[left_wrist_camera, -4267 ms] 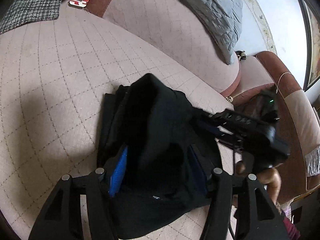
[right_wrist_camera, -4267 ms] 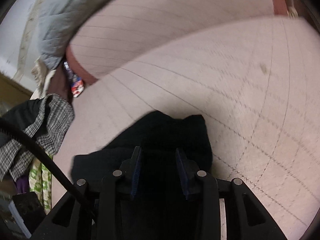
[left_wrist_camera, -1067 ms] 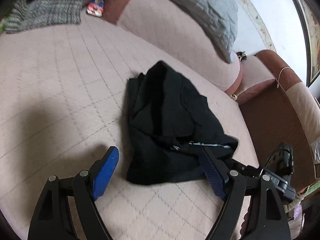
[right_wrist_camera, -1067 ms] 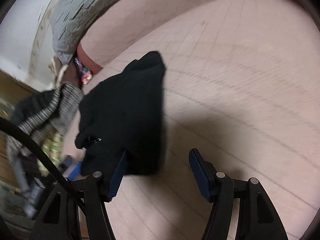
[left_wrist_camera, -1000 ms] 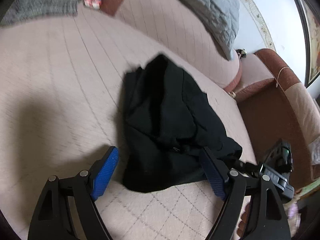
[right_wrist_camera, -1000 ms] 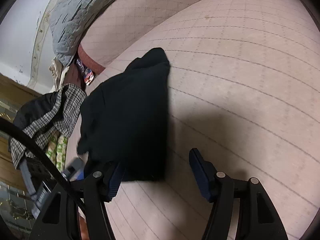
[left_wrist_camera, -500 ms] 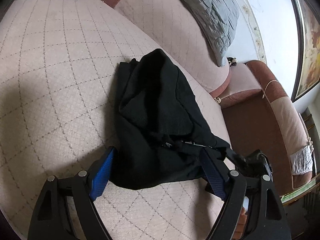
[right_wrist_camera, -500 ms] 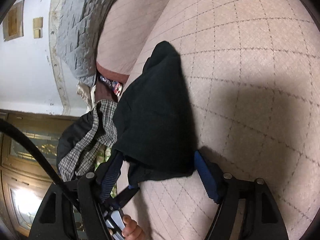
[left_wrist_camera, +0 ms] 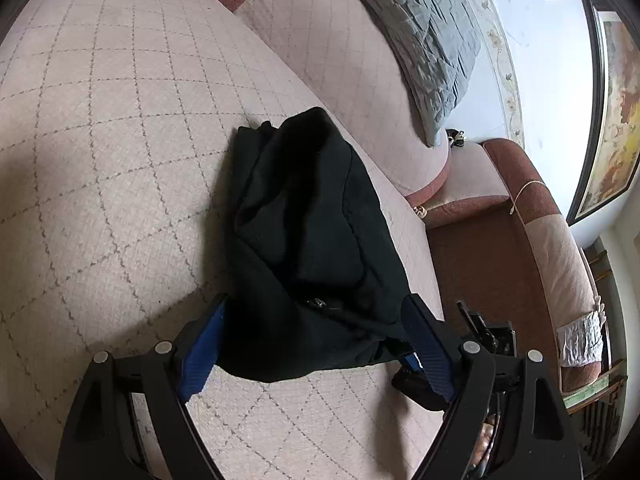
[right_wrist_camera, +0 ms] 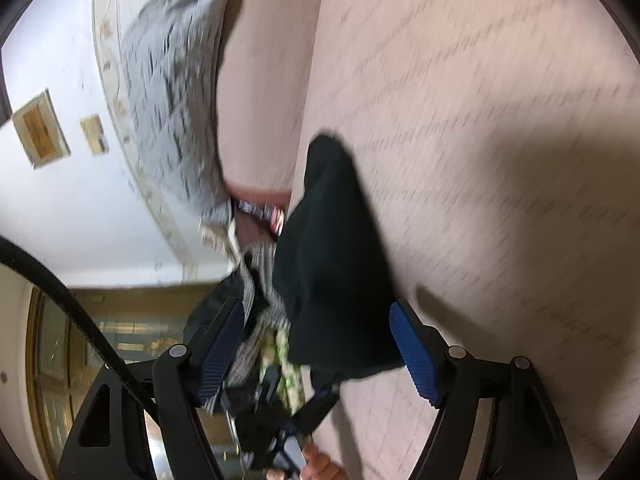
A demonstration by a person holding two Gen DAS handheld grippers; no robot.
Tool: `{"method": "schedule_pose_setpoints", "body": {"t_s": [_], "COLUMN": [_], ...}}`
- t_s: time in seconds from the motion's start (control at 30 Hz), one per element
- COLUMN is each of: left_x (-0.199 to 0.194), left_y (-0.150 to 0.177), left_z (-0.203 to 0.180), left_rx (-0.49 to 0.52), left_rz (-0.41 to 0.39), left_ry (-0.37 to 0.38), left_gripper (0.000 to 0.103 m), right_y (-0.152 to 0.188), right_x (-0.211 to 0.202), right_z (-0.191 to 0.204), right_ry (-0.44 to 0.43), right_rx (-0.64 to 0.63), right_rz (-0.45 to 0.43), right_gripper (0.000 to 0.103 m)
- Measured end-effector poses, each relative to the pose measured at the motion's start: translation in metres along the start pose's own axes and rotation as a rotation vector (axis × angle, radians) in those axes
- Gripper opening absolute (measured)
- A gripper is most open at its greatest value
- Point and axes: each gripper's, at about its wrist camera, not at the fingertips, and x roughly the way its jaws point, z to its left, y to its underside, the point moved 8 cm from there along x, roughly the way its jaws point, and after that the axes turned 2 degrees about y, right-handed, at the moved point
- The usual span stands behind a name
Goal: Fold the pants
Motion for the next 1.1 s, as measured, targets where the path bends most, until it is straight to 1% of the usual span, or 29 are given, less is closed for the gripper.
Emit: {"method": "schedule_pose_setpoints", "body": {"t_s": [0.03,0.1,0.17,0.2,0.23,0.3,0.33,0.37,0.4,0.43,0.47,0.5,0.57,0.67,0.73,0.8,0.83,0.87,0.9,0.93,1.03,1.1], "left_x": [-0.001,-0.002,0.0,0.001,0.002,0.005,0.006,0.008,0.009,0.01,0.011,0.012,0.014,0.021,0.026,0.029,0.027,0.023,0.017,0.008,-0.011,-0.016], "left_y": [-0.001,0.0,0.002,0.003,0.004,0.006,0.006,0.006,0.006,0.007,0.007,0.008,0.014,0.032,0.045,0.053,0.054,0.053,0.052,0.049,0.039,0.033], "left_z": [0.0,0.001,0.002,0.002,0.002,0.0,0.0,-0.001,-0.002,-0.003,-0.005,-0.008,-0.014,-0.028,-0.037,-0.044,-0.048,-0.05,-0.053,-0.055,-0.055,-0.05], "left_rx": [-0.005,-0.003,0.014,0.021,0.029,0.051,0.061,0.07,0.08,0.088,0.094,0.101,0.118,0.147,0.192,0.24,0.264,0.276,0.286,0.291,0.283,0.261], "left_rz": [-0.002,-0.003,0.004,0.005,0.007,0.013,0.015,0.016,0.017,0.019,0.021,0.023,0.039,0.083,0.116,0.139,0.133,0.123,0.109,0.086,0.028,0.01], "left_ry": [-0.001,-0.013,-0.043,-0.049,-0.058,-0.079,-0.088,-0.095,-0.101,-0.103,-0.102,-0.101,-0.092,-0.069,-0.08,-0.109,-0.128,-0.133,-0.131,-0.128,-0.128,-0.136], "left_gripper": [0.084,0.084,0.084,0.084,0.084,0.084,0.084,0.084,0.084,0.084,0.084,0.084,0.084,0.084,0.084,0.084,0.084,0.084,0.084,0.084,0.084,0.084], "right_y": [-0.004,-0.004,-0.001,0.001,0.002,0.007,0.011,0.016,0.019,0.021,0.024,0.025,0.029,0.031,0.028,0.02,0.017,0.011,0.007,0.006,0.004,0.005], "right_x": [0.001,0.01,0.029,0.039,0.049,0.067,0.073,0.077,0.078,0.077,0.071,0.067,0.057,0.038,0.023,0.011,0.008,0.0,-0.007,-0.013,-0.038,-0.043], "right_z": [-0.001,0.0,0.007,0.008,0.009,0.014,0.018,0.021,0.022,0.024,0.026,0.027,0.033,0.032,0.026,0.015,0.011,0.007,0.007,0.01,0.035,0.054], "right_ry": [0.051,0.135,0.221,0.241,0.262,0.307,0.326,0.344,0.351,0.358,0.364,0.369,0.392,0.443,0.494,0.549,0.576,0.622,0.641,0.642,0.619,0.577], "right_rx": [-0.01,-0.044,-0.108,-0.129,-0.151,-0.218,-0.251,-0.273,-0.278,-0.291,-0.316,-0.326,-0.355,-0.417,-0.454,-0.469,-0.464,-0.464,-0.47,-0.478,-0.521,-0.544], "right_rz": [-0.017,0.002,0.03,0.05,0.066,0.08,0.089,0.109,0.122,0.123,0.122,0.12,0.112,0.097,0.087,0.073,0.063,0.031,-0.002,-0.025,-0.128,-0.136], "right_gripper": [0.079,0.078,0.073,0.072,0.067,0.066,0.063,0.048,0.044,0.036,0.032,0.031,0.03,0.03,0.03,0.039,0.05,0.055,0.055,0.055,0.055,0.055]}}
